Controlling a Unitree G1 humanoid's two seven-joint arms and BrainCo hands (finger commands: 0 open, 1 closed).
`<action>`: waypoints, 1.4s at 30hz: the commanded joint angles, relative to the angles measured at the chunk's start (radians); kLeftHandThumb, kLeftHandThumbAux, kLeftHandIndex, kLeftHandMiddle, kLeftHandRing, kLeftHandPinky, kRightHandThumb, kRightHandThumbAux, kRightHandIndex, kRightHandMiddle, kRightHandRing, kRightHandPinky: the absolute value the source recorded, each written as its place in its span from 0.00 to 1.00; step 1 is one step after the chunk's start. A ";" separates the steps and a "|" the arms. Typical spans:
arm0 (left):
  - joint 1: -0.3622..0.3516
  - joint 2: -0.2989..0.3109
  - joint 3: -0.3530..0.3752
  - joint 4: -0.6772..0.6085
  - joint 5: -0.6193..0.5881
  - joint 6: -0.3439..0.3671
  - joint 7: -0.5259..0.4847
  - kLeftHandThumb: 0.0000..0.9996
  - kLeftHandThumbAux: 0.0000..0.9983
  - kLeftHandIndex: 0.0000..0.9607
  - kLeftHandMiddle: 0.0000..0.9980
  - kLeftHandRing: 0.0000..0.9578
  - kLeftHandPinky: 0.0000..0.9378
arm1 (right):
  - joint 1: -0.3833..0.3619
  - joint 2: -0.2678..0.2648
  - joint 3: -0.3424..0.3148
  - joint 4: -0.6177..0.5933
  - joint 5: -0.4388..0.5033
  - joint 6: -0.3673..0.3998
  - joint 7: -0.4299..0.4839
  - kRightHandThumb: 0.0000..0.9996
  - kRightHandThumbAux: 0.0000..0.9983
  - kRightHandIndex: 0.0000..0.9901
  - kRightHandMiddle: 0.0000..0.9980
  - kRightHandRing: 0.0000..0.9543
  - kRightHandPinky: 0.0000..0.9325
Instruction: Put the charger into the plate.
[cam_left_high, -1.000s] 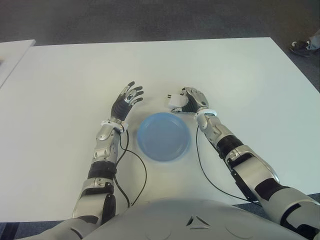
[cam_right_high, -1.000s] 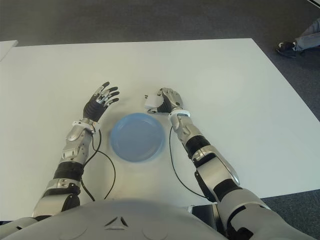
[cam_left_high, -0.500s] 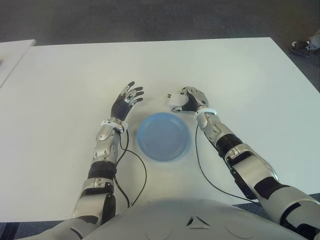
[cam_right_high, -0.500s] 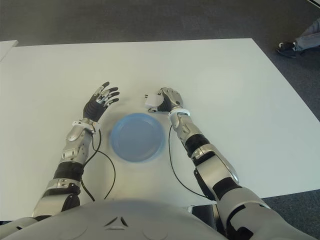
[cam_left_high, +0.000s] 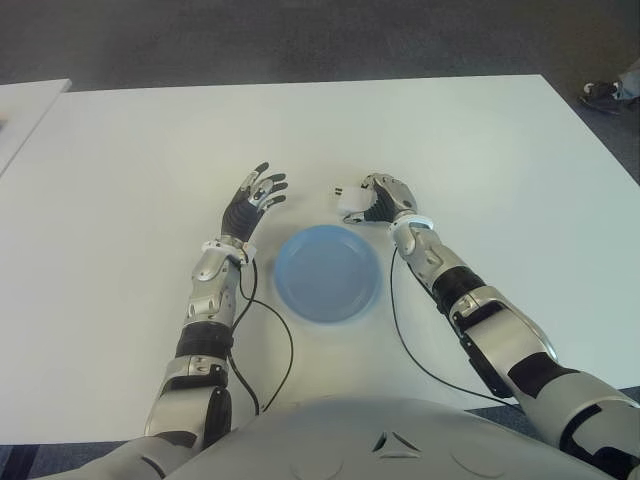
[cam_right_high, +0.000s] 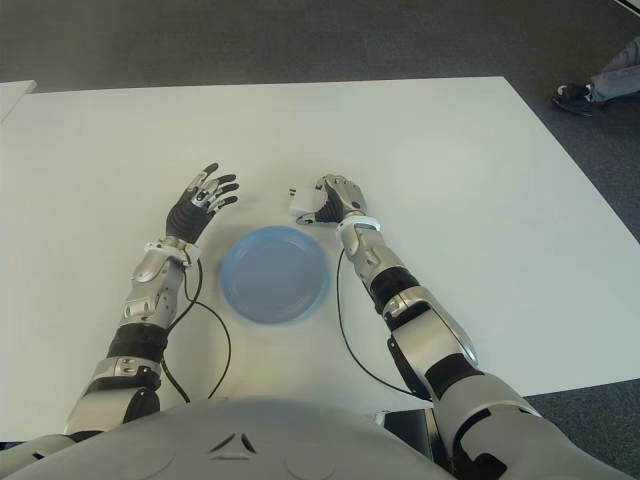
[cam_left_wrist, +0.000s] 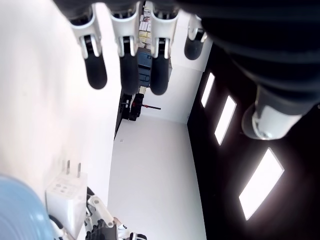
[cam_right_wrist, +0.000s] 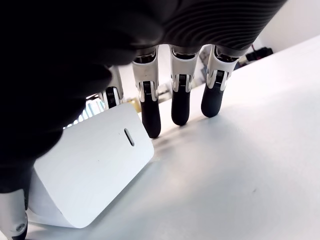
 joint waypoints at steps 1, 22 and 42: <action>0.009 0.000 0.003 0.017 -0.004 -0.005 -0.012 0.00 0.46 0.08 0.23 0.25 0.25 | -0.029 -0.019 -0.035 -0.029 0.024 0.073 0.059 0.85 0.68 0.40 0.54 0.89 0.90; -0.012 0.026 -0.011 0.041 0.086 0.021 0.092 0.00 0.51 0.06 0.20 0.22 0.22 | 0.208 -0.135 -0.180 -0.891 -0.006 0.199 0.208 0.86 0.68 0.41 0.54 0.91 0.91; -0.020 0.020 -0.007 0.048 0.100 0.022 0.131 0.00 0.52 0.04 0.10 0.11 0.12 | 0.432 -0.187 -0.208 -1.313 -0.046 0.195 0.391 0.86 0.68 0.41 0.54 0.90 0.90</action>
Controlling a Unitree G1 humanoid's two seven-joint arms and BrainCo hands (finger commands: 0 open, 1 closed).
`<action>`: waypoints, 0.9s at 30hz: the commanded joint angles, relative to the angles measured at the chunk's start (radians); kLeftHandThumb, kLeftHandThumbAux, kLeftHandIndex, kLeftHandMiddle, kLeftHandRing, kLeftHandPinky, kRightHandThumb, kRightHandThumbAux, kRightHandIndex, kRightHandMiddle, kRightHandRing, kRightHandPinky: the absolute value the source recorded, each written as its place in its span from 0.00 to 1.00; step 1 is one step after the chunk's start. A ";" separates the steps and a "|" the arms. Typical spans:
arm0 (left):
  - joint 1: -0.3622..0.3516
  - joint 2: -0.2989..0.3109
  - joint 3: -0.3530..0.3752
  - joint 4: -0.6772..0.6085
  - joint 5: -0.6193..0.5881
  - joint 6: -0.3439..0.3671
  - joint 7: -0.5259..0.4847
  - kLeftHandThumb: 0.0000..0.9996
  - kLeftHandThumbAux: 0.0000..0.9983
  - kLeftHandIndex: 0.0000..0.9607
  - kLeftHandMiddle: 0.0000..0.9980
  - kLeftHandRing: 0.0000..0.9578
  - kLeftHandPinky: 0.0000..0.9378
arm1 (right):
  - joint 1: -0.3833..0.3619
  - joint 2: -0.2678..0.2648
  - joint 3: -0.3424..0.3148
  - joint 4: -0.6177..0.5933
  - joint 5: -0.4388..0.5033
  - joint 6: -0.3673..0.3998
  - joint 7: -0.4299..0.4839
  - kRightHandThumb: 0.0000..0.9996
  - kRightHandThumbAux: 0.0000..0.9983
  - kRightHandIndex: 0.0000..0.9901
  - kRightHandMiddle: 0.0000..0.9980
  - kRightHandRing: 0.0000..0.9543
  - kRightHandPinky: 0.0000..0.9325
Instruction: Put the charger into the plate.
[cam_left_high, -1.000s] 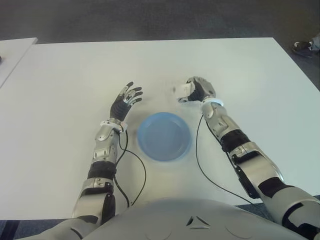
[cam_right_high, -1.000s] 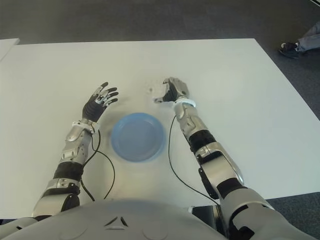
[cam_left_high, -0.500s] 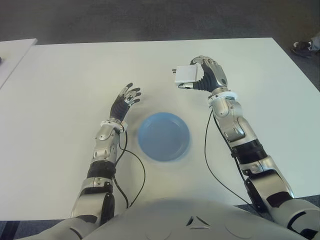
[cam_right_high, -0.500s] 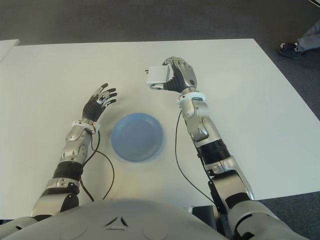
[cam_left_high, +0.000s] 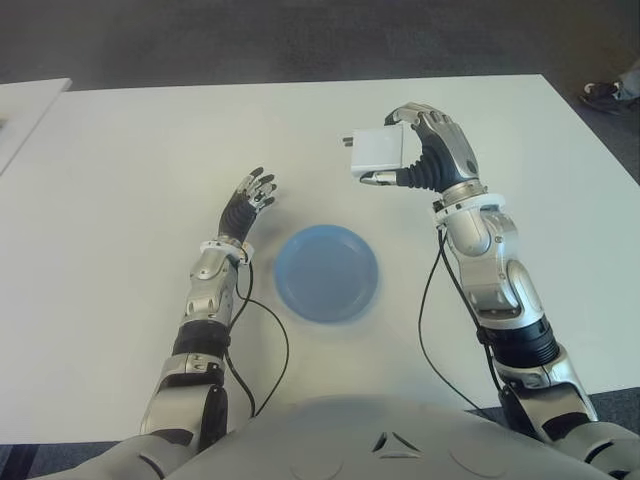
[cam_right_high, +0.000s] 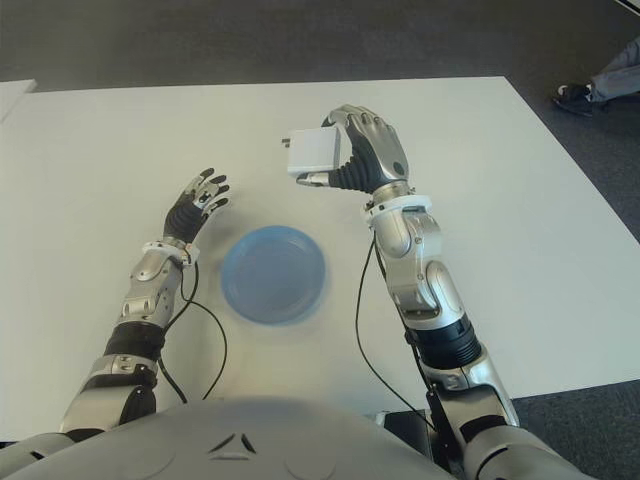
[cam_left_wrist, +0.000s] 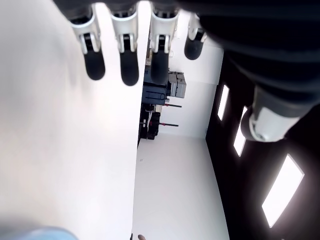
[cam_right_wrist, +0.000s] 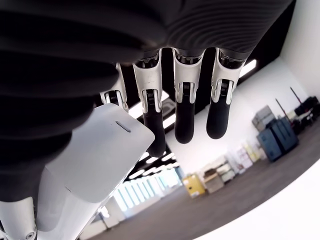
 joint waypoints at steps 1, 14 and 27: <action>-0.010 -0.003 0.004 0.022 0.007 0.009 0.025 0.00 0.52 0.03 0.09 0.10 0.11 | 0.077 -0.038 -0.011 -0.043 0.021 -0.068 0.027 0.86 0.68 0.41 0.54 0.90 0.90; -0.031 -0.009 0.007 0.056 0.013 -0.011 0.039 0.01 0.51 0.00 0.03 0.04 0.07 | 0.233 -0.060 -0.019 -0.178 0.027 -0.095 0.125 0.86 0.68 0.41 0.54 0.88 0.89; -0.047 -0.014 0.009 0.079 0.011 -0.015 0.040 0.01 0.51 0.00 0.04 0.05 0.09 | 0.370 -0.039 0.034 -0.170 0.023 -0.123 0.153 0.86 0.68 0.41 0.54 0.89 0.91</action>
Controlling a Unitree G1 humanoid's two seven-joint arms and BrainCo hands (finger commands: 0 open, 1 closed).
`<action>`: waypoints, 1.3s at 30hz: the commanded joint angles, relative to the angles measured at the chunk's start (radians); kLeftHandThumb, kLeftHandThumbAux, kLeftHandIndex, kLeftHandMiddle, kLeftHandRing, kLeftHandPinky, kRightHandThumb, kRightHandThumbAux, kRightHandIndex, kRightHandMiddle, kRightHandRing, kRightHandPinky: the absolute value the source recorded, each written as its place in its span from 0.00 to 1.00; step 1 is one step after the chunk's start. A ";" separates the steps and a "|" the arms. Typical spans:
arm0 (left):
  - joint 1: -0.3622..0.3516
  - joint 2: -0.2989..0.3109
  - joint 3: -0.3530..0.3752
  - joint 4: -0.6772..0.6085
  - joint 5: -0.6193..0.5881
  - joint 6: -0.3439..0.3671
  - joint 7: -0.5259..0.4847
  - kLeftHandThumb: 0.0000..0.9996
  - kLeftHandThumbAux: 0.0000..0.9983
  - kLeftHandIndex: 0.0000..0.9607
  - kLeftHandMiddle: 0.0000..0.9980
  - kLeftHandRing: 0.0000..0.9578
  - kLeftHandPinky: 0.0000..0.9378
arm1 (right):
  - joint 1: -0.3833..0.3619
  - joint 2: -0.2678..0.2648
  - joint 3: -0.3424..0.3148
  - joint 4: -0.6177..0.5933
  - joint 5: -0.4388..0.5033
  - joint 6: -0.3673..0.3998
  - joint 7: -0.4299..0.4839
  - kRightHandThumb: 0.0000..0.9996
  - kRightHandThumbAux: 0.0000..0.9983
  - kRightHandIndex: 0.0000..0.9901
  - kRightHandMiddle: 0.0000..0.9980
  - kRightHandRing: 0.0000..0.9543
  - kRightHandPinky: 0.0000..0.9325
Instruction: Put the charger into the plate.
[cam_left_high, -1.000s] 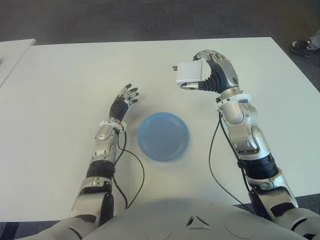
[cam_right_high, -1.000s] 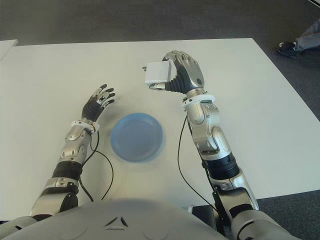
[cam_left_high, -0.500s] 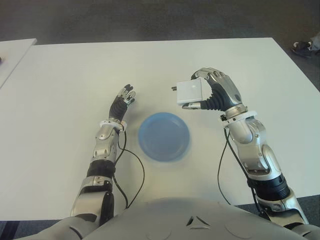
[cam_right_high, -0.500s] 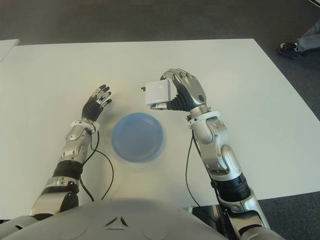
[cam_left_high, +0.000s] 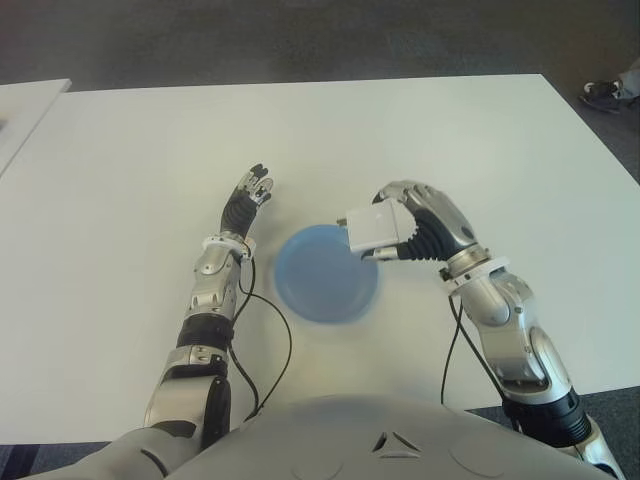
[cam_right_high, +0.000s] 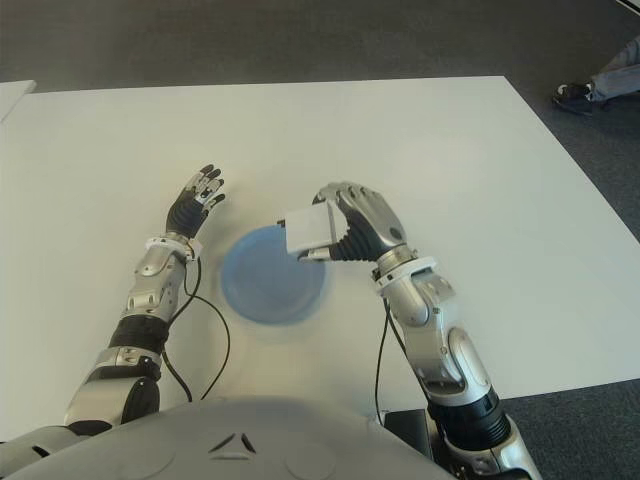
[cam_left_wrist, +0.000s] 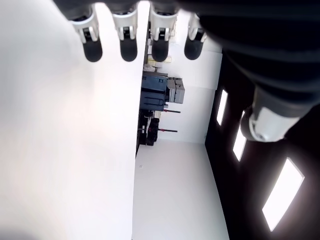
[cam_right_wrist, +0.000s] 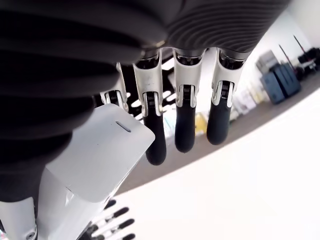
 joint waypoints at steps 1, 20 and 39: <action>-0.008 -0.002 0.004 0.019 0.000 0.004 0.011 0.01 0.51 0.00 0.04 0.05 0.09 | 0.028 0.016 0.023 0.021 -0.002 -0.026 -0.007 0.86 0.68 0.41 0.54 0.90 0.91; -0.014 -0.016 0.006 0.037 -0.004 -0.014 0.006 0.00 0.52 0.01 0.04 0.06 0.10 | 0.038 0.024 0.073 0.135 -0.158 -0.121 -0.134 0.86 0.68 0.41 0.54 0.92 0.92; -0.010 -0.030 0.003 0.038 -0.008 -0.034 0.001 0.01 0.51 0.01 0.05 0.07 0.11 | -0.016 0.130 0.099 0.252 -0.051 -0.126 -0.138 0.86 0.68 0.41 0.54 0.90 0.91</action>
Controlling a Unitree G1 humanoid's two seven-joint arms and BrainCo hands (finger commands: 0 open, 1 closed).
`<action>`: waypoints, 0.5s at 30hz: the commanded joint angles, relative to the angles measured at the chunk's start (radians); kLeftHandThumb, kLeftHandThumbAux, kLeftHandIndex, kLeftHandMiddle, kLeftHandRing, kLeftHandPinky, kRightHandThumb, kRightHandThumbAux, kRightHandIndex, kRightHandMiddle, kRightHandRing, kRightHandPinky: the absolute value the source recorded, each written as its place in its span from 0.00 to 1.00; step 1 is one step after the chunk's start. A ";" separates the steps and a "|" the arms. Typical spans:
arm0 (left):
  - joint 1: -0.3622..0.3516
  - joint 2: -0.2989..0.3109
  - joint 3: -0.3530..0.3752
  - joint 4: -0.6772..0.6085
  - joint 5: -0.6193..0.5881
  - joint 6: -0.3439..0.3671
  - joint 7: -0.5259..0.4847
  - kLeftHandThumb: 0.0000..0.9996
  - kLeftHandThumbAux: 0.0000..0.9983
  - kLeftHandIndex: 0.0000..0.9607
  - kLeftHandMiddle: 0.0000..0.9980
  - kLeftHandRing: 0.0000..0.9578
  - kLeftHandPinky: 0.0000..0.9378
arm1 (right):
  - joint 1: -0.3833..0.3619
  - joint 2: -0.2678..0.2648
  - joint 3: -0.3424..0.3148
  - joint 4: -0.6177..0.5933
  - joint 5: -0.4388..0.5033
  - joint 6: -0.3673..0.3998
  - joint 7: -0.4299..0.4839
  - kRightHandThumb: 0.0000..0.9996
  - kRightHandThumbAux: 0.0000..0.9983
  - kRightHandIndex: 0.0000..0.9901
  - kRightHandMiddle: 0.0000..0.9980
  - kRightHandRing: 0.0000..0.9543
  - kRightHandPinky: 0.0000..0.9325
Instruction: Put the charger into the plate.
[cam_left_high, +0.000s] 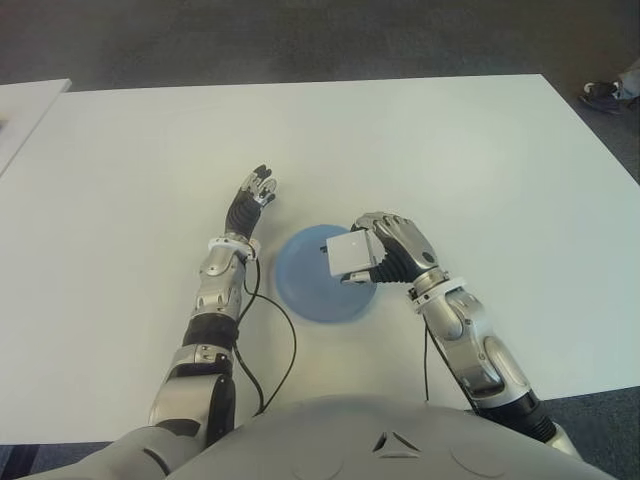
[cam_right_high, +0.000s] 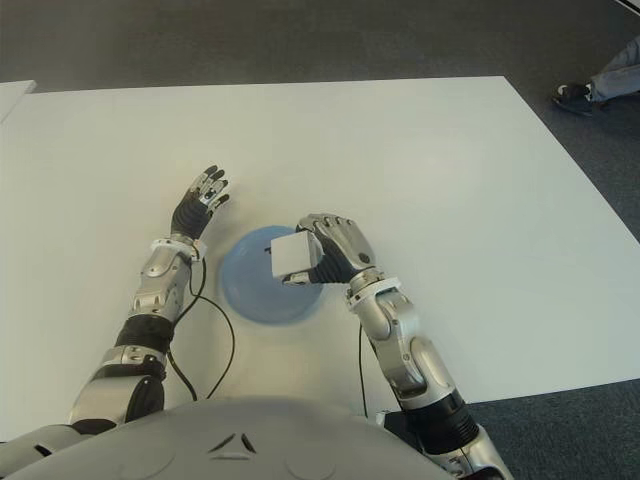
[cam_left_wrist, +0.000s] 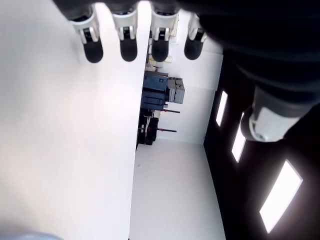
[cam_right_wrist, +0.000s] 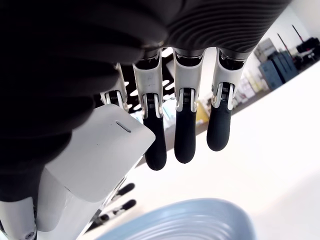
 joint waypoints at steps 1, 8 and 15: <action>-0.002 -0.008 0.001 0.010 -0.007 0.002 0.001 0.01 0.51 0.01 0.05 0.07 0.11 | -0.014 0.024 0.005 0.013 0.047 0.002 0.024 0.86 0.68 0.41 0.54 0.90 0.91; 0.001 -0.011 0.000 0.008 -0.009 0.002 -0.001 0.00 0.51 0.01 0.06 0.08 0.12 | -0.043 0.049 0.012 0.051 0.050 0.003 0.017 0.86 0.68 0.41 0.54 0.90 0.90; 0.003 -0.012 -0.002 0.005 -0.010 0.003 -0.005 0.01 0.50 0.01 0.07 0.08 0.12 | -0.064 0.070 0.015 0.094 0.069 -0.006 0.008 0.86 0.68 0.41 0.54 0.90 0.91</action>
